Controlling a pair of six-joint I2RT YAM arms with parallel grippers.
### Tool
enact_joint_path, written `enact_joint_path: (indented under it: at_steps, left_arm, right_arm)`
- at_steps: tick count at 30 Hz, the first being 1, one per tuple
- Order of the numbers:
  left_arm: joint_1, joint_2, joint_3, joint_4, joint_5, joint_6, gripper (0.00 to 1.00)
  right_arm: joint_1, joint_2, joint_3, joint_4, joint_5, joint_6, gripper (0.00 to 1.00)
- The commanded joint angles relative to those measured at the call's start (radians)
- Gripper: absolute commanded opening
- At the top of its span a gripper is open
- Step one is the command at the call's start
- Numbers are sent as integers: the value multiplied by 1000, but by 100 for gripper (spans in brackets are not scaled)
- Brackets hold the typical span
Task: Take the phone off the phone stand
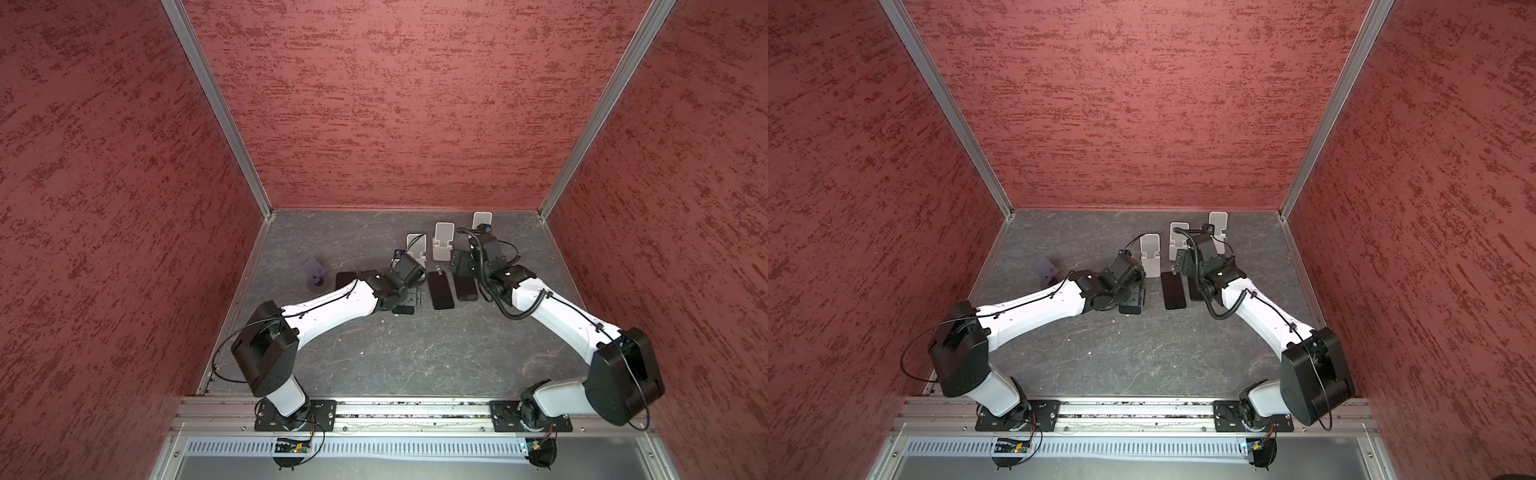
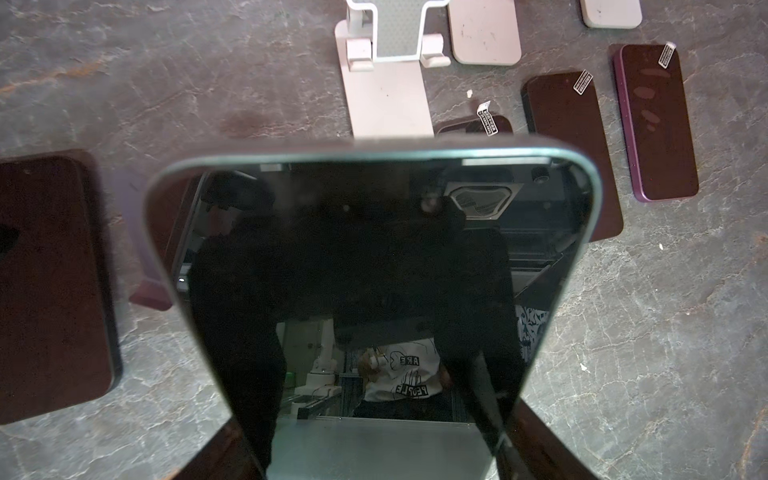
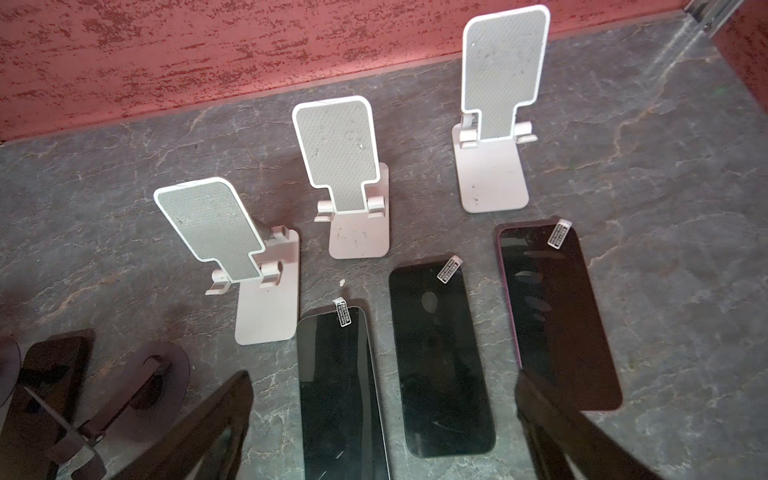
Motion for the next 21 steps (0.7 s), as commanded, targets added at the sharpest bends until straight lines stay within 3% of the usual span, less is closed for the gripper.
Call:
enact_joint_path:
  at_steps: [1, 21]
  left_arm:
    - [-18, 30, 49, 11, 13, -13, 69]
    - [-22, 234, 167, -85, 122, -51, 69]
  right_arm:
    - [-15, -31, -22, 39, 10, -7, 99]
    - [-50, -95, -125, 105, -7, -9, 99]
